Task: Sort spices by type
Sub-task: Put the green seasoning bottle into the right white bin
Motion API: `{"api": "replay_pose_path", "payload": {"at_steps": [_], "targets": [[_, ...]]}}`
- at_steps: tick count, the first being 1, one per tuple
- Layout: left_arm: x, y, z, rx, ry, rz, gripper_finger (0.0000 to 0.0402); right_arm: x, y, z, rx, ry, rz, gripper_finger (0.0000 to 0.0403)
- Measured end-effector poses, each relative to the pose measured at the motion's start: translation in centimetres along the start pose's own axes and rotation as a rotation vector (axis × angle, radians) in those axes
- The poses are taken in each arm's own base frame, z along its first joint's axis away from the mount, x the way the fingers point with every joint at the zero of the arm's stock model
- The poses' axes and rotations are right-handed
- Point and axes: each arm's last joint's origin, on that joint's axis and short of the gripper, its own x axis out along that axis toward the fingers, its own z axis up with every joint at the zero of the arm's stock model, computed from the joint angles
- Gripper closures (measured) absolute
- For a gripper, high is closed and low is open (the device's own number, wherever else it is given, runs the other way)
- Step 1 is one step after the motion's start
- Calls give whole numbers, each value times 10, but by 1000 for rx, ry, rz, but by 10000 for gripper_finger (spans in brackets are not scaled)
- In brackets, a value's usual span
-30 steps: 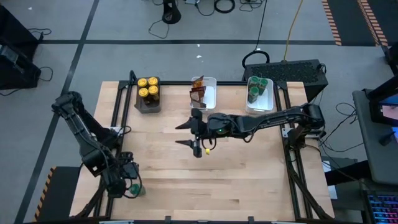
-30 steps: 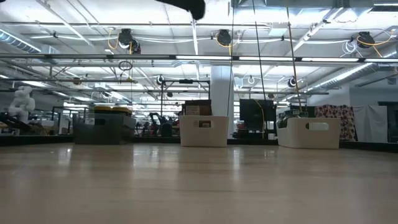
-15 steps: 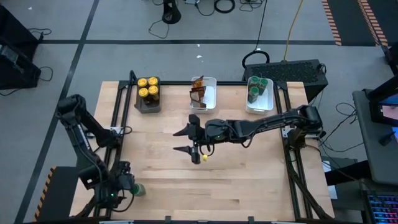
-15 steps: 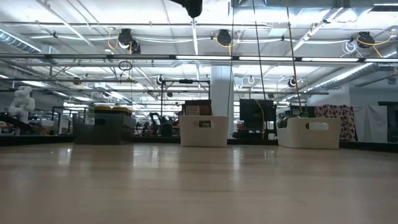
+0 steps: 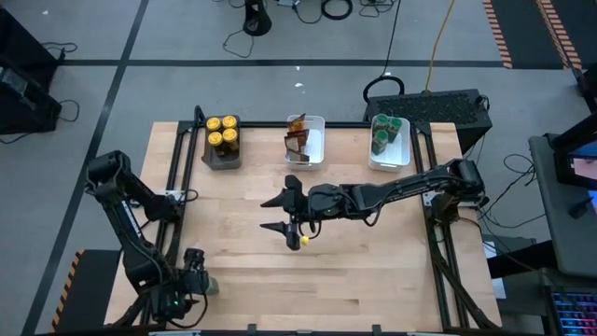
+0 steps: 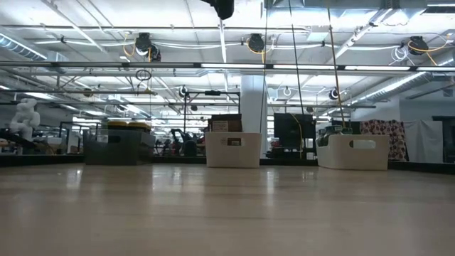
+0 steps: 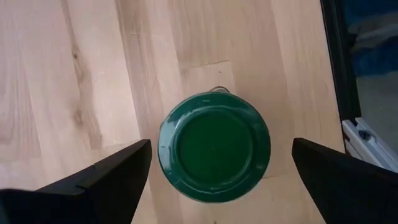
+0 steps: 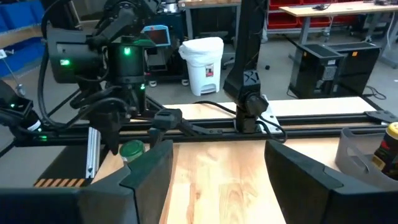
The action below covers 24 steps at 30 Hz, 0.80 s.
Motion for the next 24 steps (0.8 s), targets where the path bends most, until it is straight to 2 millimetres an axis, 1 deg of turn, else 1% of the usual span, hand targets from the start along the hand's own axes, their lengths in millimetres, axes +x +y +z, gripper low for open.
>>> {"api": "replay_pose_path", "payload": {"at_steps": [6,15,18,24], "targets": [[0,0,2,-76,-32,12,13,0,1,0,10,0,0,167],[11,4,0,-218,-50,7,15,0,0,0,-8,0,-1,167],[11,4,0,-221,-46,3,30,0,0,0,-10,0,-1,167],[11,6,2,-233,-31,-3,80,0,0,0,-30,0,-1,167]]}}
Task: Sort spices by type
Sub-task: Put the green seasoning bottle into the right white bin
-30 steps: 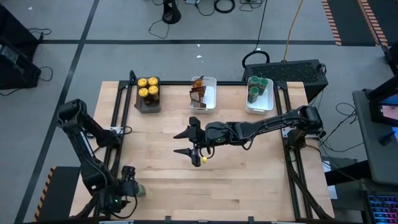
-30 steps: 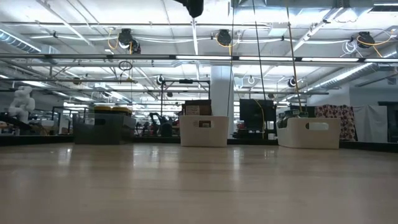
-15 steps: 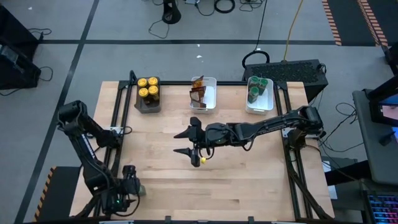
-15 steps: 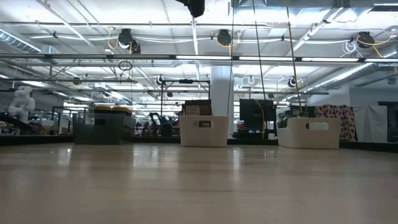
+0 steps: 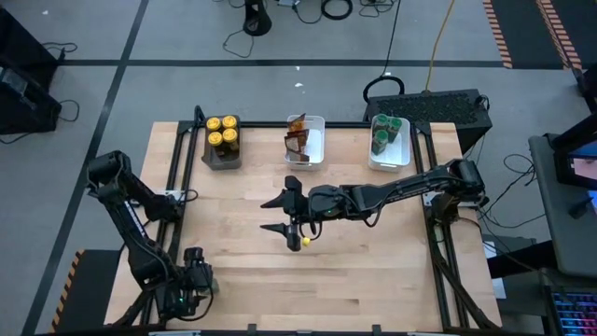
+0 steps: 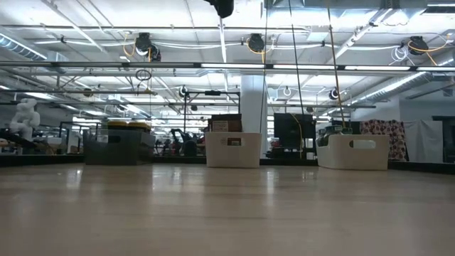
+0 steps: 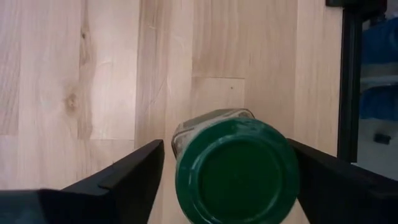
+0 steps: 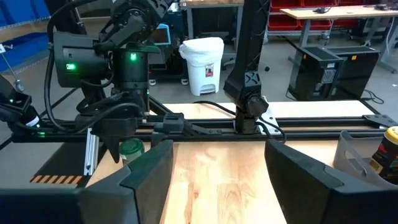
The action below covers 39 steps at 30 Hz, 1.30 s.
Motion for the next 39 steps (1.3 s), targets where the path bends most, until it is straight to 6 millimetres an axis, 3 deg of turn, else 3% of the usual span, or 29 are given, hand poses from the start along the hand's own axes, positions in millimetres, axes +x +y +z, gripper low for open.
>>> {"api": "replay_pose_path", "payload": {"at_steps": [17,31,39], "targets": [[-4,4,-1,14,17,17,187,0,-1,0,-14,1,-2,167],[-14,28,8,91,-9,151,192,-1,-4,-2,-5,33,-10,167],[-20,56,28,91,-71,123,192,-35,-8,15,92,145,-38,167]]}}
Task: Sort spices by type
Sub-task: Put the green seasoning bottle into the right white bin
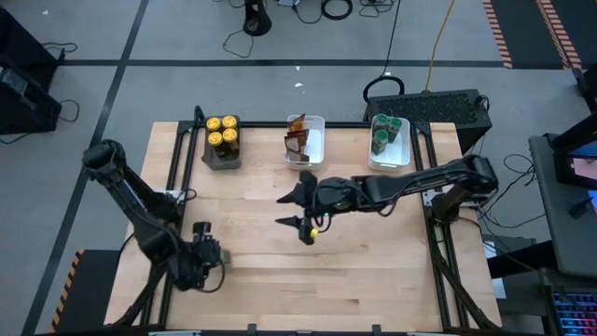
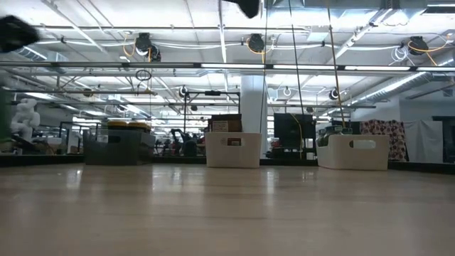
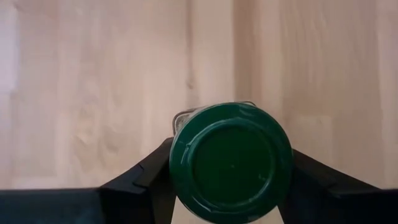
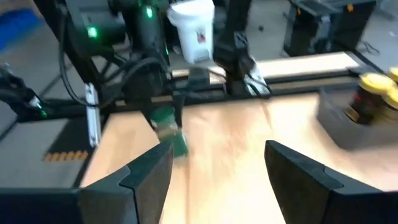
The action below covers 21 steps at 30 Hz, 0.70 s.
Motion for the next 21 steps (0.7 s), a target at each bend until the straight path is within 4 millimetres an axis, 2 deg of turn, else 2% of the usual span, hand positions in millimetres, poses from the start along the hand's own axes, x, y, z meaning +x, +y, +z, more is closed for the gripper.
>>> {"api": "replay_pose_path", "payload": {"at_steps": [6,14,21], "targets": [[4,29,26,44,-6,-4,192,-33,-10,4,-12,112,-120,167],[17,80,69,65,-59,-135,191,-71,-26,5,41,249,-216,167],[34,137,103,-31,-209,-133,189,-82,-41,2,51,306,-275,167]]}}
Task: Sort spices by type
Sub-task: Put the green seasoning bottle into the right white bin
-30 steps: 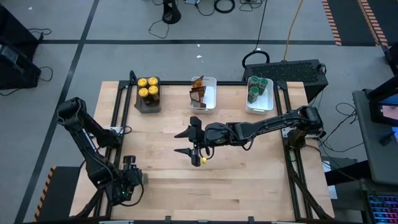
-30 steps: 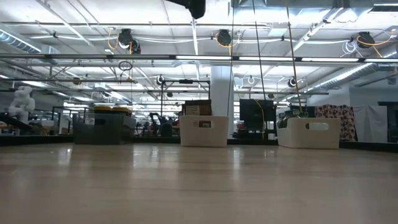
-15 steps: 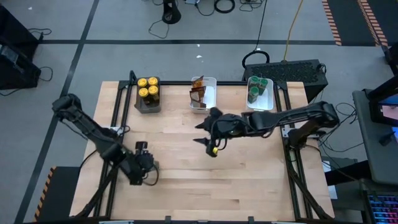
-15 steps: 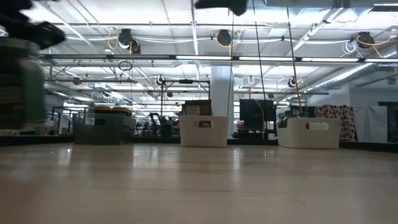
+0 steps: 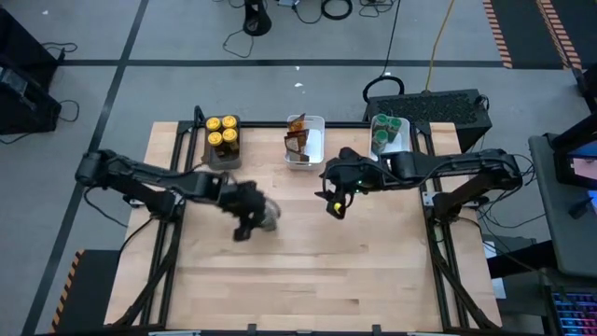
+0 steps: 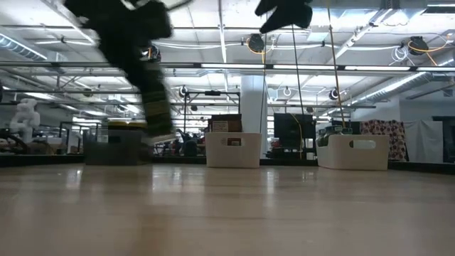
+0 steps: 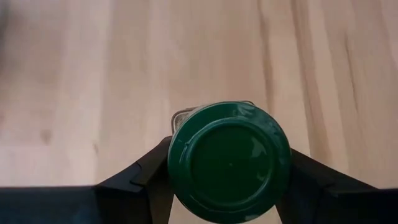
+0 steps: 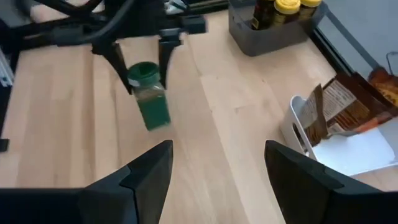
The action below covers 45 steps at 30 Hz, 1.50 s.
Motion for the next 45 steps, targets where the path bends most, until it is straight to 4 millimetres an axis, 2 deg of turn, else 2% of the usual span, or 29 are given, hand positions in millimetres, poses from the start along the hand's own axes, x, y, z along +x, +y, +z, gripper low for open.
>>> {"api": "replay_pose_path", "payload": {"at_steps": [4,7,13,17,20,29,35,41,45], "targets": [[11,33,18,-95,-137,-16,189,11,-10,-8,14,25,-24,167],[19,53,25,-141,-203,8,188,22,-17,-12,35,-19,-26,167],[37,77,20,-196,-149,24,187,46,-32,-25,106,-105,32,167],[53,81,15,-212,-97,15,187,59,-39,-36,182,-178,46,167],[57,81,20,-214,-82,9,187,63,-39,-40,222,-216,80,167],[54,75,39,-186,-115,-3,181,64,-38,-41,228,-228,87,167],[49,75,47,-171,-143,-7,135,64,-38,-41,228,-227,87,167],[49,74,47,-177,-140,-11,82,64,-38,-41,245,-225,90,167],[36,72,48,-161,-162,-11,69,64,-36,-41,227,-214,128,167]]}}
